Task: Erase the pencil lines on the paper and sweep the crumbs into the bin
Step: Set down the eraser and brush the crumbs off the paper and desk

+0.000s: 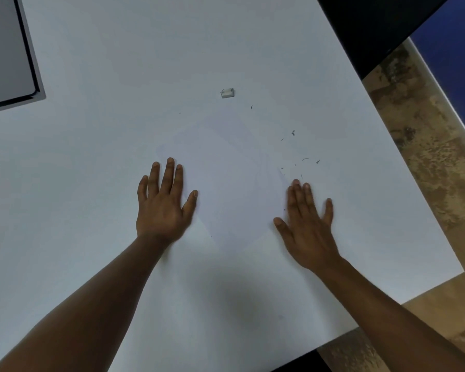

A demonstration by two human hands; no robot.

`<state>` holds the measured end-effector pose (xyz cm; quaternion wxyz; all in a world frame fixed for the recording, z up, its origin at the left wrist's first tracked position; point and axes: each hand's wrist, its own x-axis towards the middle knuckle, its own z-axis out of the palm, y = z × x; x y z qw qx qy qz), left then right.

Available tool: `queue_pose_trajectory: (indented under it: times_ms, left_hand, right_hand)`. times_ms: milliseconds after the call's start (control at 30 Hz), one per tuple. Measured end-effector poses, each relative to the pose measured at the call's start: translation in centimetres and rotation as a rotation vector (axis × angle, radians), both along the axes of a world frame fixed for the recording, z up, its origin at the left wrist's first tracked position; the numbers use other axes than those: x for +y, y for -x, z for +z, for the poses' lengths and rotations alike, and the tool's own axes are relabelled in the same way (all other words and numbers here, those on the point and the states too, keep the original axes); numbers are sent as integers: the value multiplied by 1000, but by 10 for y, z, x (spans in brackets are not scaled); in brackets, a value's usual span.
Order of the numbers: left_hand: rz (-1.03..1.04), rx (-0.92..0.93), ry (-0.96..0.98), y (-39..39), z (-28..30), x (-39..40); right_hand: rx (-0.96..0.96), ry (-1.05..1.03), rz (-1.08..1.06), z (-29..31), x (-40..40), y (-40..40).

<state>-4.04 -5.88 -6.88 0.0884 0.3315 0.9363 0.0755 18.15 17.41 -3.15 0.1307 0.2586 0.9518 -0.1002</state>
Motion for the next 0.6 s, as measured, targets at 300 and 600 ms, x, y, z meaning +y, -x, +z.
queue_pose_trajectory:
  times_ms: [300, 600]
  left_hand:
    - [10, -24, 26, -1, 4, 1]
    - [14, -25, 24, -1, 5, 2]
  right_hand:
    - [39, 156, 414, 3, -129, 16]
    - [-87, 8, 139, -1, -88, 5]
